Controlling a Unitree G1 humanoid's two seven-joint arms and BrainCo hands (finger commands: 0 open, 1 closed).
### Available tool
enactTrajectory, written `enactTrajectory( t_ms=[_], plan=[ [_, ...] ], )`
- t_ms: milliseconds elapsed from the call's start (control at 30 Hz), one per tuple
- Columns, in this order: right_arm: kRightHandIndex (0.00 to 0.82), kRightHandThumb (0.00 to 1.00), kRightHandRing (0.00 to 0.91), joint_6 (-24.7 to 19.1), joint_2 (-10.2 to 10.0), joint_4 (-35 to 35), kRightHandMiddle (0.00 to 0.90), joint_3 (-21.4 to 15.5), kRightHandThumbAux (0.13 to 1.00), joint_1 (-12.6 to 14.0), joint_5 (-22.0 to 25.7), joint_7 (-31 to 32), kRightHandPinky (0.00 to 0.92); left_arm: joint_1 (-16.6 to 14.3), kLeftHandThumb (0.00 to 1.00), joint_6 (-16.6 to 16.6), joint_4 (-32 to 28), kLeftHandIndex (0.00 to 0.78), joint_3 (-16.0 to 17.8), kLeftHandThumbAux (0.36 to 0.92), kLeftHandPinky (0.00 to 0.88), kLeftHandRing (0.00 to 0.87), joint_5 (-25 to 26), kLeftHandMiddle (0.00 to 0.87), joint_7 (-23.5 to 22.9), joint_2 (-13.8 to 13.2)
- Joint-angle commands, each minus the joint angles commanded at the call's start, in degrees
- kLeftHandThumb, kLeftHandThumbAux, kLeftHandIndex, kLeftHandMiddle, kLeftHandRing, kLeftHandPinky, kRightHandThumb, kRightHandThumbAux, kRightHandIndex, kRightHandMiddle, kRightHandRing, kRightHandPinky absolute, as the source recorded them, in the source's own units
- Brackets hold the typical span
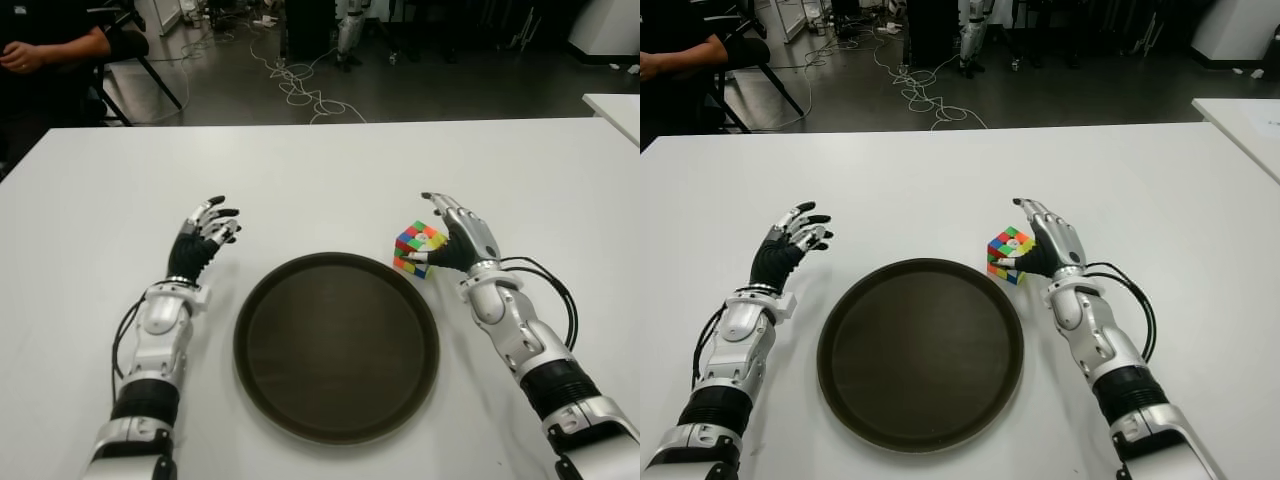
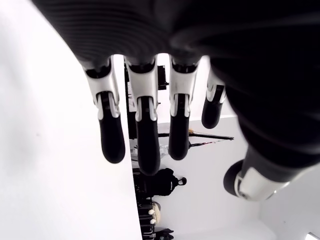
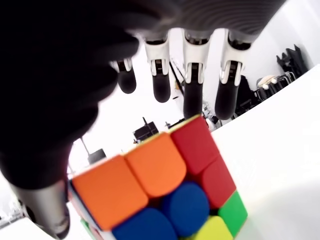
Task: Pick up the Rubik's Cube and put it in the plate
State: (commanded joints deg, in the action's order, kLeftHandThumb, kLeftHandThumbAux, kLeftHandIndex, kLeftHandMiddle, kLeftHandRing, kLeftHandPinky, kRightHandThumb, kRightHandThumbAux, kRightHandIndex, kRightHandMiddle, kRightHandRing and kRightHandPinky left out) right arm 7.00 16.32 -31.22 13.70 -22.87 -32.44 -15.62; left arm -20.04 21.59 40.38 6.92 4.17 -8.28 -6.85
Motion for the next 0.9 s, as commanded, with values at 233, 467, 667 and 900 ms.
enactTrajectory(
  t_ms=[233, 467, 667, 900],
  plan=[
    [0.096, 0.0, 0.213, 0.18, -0.04, -0.83, 0.152, -0.18, 0.751, -0.3, 0.61, -0.38, 0.277, -0.27, 0.627, 0.74, 0.79, 0.177, 0.11, 0.624, 0.365, 0.335, 0.1, 0.293, 0.06, 0.14],
    [0.102, 0.0, 0.212, 0.16, 0.02, -1.49, 0.158, -0.39, 0.766, -0.66, 0.75, -0.39, 0.272, -0.45, 0.622, 0.28, 1.08, 0.171, 0.04, 0.619, 0.369, 0.33, 0.11, 0.286, 0.08, 0.19],
    [0.102, 0.0, 0.213, -0.34, 0.02, -1.61, 0.158, -0.48, 0.754, -0.74, 0.75, -0.17, 0.271, -0.44, 0.623, 0.43, 1.17, 0.175, 0.26, 0.621, 0.372, 0.336, 0.78, 0.294, -0.5, 0.44],
    [0.1, 0.0, 0.203, -0.6, 0.14, -2.09, 0.153, -0.43, 0.754, -0.91, 0.54, -0.31, 0.249, -0.44, 0.63, 0.98, 1.35, 0.175, 0.29, 0.627, 0.366, 0.342, 1.18, 0.296, -0.85, 0.53]
  ],
)
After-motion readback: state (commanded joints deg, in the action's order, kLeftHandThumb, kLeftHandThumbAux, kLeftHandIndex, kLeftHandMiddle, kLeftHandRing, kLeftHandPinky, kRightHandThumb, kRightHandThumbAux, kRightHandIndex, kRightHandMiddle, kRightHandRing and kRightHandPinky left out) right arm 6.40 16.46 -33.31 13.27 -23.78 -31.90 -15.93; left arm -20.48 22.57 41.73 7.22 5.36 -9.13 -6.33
